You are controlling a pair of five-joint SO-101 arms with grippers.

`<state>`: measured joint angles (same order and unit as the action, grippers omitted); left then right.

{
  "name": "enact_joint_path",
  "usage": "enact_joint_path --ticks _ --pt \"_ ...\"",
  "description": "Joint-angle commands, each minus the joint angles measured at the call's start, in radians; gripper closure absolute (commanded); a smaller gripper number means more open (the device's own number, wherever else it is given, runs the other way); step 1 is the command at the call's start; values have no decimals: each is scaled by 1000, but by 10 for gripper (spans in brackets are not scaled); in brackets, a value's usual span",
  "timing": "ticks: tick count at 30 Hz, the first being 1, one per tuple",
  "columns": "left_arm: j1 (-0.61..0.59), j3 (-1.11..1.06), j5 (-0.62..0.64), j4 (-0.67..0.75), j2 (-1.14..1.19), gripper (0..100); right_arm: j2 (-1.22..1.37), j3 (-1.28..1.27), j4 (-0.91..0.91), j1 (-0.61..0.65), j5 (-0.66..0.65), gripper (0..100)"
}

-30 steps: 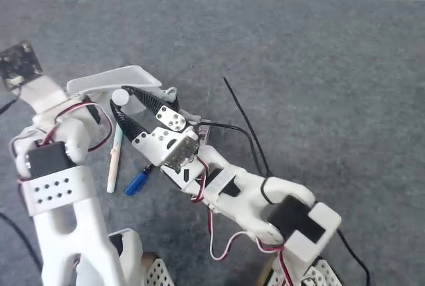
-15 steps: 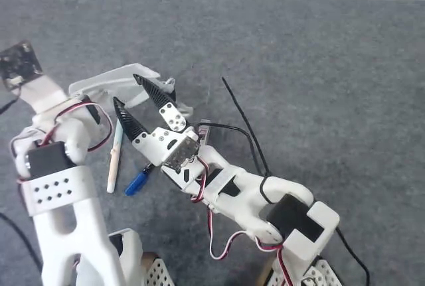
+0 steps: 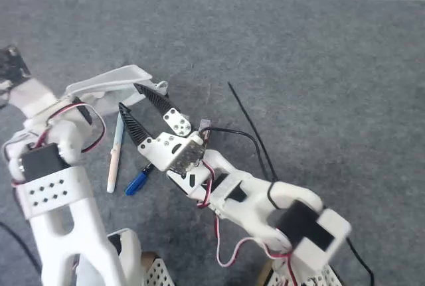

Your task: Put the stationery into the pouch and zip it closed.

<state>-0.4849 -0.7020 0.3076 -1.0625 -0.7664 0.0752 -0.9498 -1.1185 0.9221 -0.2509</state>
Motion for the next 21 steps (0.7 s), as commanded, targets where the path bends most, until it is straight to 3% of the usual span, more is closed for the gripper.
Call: enact_joint_path --ticks 1,16,21 --pt "-8 35 17 44 -8 988 -162 2 205 -5 2 868" --pt "-40 35 20 43 -8 988 -665 176 1342 -90 430 868" --pt "-40 35 38 41 -8 988 -670 241 1586 -119 551 868"
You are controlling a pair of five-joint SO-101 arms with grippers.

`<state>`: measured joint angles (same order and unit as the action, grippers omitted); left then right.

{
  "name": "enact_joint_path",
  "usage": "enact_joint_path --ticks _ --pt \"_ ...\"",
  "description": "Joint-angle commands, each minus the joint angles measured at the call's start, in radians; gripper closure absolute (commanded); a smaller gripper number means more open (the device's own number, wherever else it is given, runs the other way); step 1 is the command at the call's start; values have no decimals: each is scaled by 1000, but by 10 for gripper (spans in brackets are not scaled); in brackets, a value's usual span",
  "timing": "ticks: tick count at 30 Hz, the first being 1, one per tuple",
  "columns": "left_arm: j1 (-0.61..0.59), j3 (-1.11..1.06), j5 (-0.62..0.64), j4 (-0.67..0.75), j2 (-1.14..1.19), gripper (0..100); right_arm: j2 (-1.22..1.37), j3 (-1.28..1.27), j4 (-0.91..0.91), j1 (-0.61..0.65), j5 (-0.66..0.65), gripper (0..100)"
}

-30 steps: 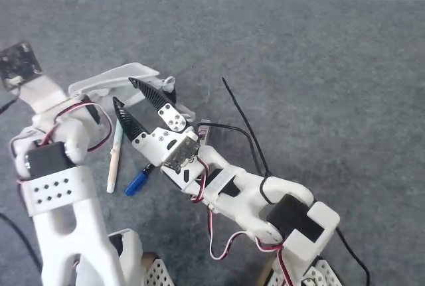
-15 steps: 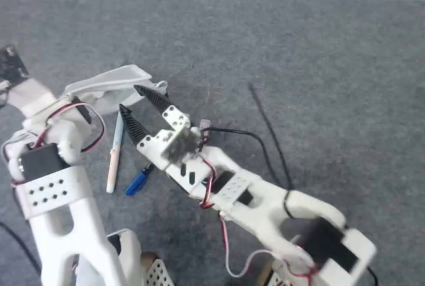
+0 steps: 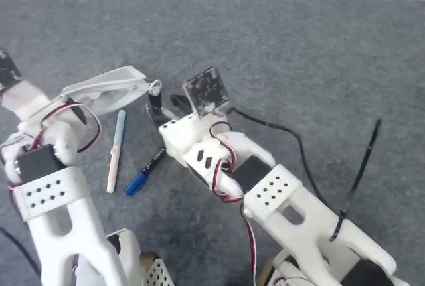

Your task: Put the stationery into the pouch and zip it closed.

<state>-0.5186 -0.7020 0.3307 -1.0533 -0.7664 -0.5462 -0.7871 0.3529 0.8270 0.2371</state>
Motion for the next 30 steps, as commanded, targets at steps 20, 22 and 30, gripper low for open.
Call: enact_joint_path --ticks 20,22,30 --pt "-3 30 15 37 -8 988 628 416 302 -173 160 866" --pt "-3 30 15 37 -8 988 690 502 384 -173 160 864" --pt "-3 30 15 37 -8 988 897 740 516 -211 160 864"
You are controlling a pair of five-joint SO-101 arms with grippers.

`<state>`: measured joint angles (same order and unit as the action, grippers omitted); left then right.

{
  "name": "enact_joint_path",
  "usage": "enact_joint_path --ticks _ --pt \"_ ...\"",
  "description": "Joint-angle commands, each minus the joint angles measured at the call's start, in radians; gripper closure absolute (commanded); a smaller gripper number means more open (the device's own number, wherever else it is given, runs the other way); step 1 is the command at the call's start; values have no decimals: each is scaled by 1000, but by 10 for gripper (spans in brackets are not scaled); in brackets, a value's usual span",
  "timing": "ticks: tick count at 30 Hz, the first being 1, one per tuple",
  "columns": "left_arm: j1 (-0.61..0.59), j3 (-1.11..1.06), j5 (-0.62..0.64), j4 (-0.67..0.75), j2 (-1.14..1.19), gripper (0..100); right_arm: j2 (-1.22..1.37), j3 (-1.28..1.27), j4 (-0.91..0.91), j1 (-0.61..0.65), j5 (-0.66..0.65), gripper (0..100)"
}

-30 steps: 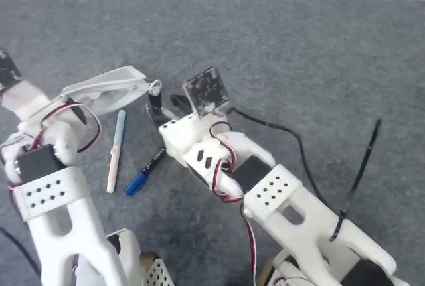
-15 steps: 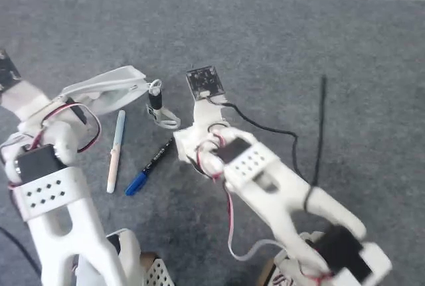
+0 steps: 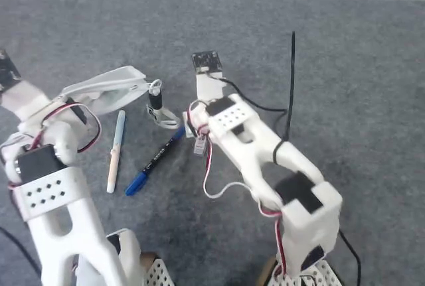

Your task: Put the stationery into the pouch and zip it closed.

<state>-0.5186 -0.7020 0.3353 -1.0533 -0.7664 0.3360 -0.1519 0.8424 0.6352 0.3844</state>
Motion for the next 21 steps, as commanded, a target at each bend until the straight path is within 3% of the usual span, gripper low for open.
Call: enact_joint_path --ticks 1,16,21 --pt "-3 30 11 37 -8 988 36 121 36 -19 11 864" --pt "-2 30 11 34 -8 988 171 239 203 -18 9 873" --pt "-2 28 11 34 -8 988 162 239 239 -18 9 998"
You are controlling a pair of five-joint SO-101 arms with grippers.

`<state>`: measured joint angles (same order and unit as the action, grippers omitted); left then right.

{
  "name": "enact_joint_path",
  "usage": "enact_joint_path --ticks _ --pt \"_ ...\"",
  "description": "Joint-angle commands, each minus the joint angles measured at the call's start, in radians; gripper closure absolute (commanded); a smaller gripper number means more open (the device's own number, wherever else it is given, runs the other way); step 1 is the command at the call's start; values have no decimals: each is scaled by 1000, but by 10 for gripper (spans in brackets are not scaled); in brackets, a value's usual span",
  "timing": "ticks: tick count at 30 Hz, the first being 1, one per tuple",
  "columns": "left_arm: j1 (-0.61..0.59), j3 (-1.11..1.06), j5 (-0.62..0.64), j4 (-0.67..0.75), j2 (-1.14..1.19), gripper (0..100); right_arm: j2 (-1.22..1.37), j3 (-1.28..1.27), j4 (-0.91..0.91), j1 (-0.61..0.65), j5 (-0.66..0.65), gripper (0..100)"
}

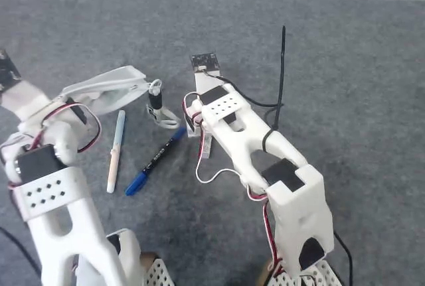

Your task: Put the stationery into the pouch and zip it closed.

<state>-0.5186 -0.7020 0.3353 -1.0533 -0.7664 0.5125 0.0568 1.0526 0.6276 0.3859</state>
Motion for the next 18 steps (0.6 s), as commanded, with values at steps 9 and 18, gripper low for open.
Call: enact_joint_path --ticks 9,18 --pt "2 28 11 32 -8 988 -163 29 111 -4 8 992" --pt "126 73 5 14 -8 987 -473 23 275 -12 8 992"
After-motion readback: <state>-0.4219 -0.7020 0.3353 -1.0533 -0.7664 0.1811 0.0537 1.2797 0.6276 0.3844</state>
